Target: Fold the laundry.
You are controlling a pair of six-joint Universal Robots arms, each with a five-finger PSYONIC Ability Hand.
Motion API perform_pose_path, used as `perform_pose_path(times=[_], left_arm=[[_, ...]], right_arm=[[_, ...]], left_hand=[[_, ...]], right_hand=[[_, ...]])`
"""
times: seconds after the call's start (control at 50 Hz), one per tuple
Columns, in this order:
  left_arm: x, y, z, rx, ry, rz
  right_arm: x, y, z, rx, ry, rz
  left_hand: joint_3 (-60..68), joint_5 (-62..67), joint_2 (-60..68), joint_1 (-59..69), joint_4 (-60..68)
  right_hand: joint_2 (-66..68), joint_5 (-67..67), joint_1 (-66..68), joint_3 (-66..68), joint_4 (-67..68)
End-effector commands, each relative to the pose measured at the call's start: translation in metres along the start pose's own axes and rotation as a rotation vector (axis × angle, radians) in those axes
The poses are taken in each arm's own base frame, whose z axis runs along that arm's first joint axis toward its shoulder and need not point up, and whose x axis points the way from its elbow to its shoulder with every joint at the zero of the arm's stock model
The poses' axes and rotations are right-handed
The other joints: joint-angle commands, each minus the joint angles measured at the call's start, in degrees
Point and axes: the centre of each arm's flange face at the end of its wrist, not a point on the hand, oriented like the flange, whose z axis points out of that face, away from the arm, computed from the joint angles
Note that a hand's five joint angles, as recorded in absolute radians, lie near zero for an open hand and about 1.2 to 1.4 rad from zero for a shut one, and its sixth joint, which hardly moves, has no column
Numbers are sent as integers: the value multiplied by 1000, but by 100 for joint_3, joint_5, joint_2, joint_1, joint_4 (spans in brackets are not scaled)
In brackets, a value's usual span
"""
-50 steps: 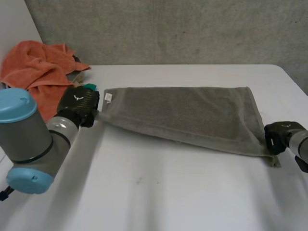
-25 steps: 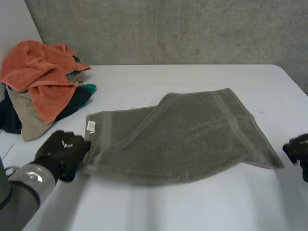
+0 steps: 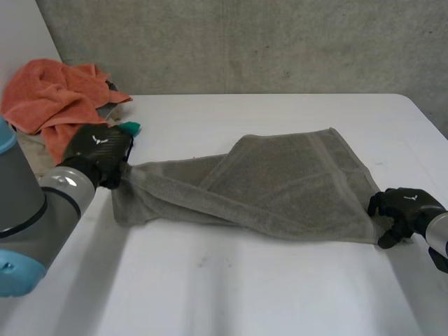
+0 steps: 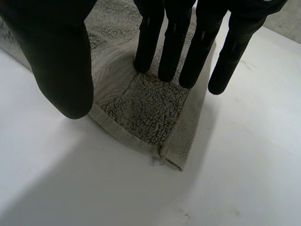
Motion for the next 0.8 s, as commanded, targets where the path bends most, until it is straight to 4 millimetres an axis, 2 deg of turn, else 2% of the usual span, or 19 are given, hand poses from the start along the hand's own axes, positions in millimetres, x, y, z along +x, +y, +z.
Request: perform_pose_path(times=[0.02,0.06,0.08,0.1,0.12,0.24,0.28,0.3,0.32,0.36,0.44,0.46,0.54,0.62,0.68,0.72,0.76,0.8], left_arm=[[-1,-3,10,10,-5,1],[-1,-4,11,13,-5,0],[-1,-5,11,15,-5,-3],[-1,-5,11,17,-5,-5],[-1,-5,11,17,-5,-8],[4,-3,5,-4,18,-47],[9,3,-8,-52,46,-47],[9,3,-8,-53,46,-47],[10,3,-23,-77,66,-39],[11,4,-35,-103,85,-38],[17,15,-63,-178,128,-31],[21,20,-75,-211,150,-17],[33,37,-102,-306,232,70],[44,50,-116,-361,306,161],[47,54,-114,-375,323,195],[49,57,-105,-388,332,205],[47,53,-93,-369,317,202],[46,49,-72,-336,286,195]], right_arm=[[-4,3,10,10,-9,-20],[-4,4,12,9,-9,-20],[-4,4,14,11,-8,-21],[-3,4,15,12,-8,-21],[-3,4,16,12,-4,-25],[3,0,12,24,44,-47],[12,-20,0,73,92,-84],[12,-26,-8,80,103,-107],[12,-30,-14,83,107,-126],[14,-43,-39,57,120,-225],[20,-40,-55,-40,112,-321],[22,-39,-58,-63,111,-346],[26,-33,-74,-188,113,-471],[25,-24,-80,-303,102,-572],[29,-26,-78,-315,127,-601],[32,-28,-70,-306,140,-597],[33,-30,-53,-283,148,-590],[28,-33,-41,-252,140,-583]], left_hand=[[1154,1310,1116,1444,1124],[1154,1310,1116,1444,1124],[1154,1310,1116,1444,1124],[1154,1310,1116,1444,1124],[1154,1310,1116,1444,1124],[1154,1310,1116,1444,1124],[1154,1310,1116,1444,1124],[1154,1310,1116,1444,1124],[1154,1310,1116,1444,1124],[1154,1310,1116,1444,1124],[1154,1310,1116,1444,1124],[1154,1310,1116,1444,1124],[1154,1310,1116,1444,1124],[1154,1310,1116,1444,1124],[1154,1310,1116,1444,1124],[1154,1310,1116,1444,1124],[1154,1310,1116,1444,1124],[1154,1310,1116,1444,1124]], right_hand=[[884,827,877,857,849],[1354,1297,1347,1327,1318],[1990,1933,1983,1963,1954],[3695,3638,3688,3668,3659],[4322,4265,4315,4295,4286],[4328,4271,4321,4301,4292],[4328,4271,4321,4301,4292],[4328,4271,4321,4301,4292],[4328,4271,4321,4301,4292],[4328,4271,4321,4301,4292],[4328,4271,4321,4301,4292],[4328,4271,4321,4301,4292],[4328,4271,4321,4301,4292],[4328,4271,4321,4301,4292],[4328,4271,4321,4301,4292],[4328,4271,4321,4301,4292],[4328,4271,4321,4301,4292],[4328,4271,4321,4301,4292]])
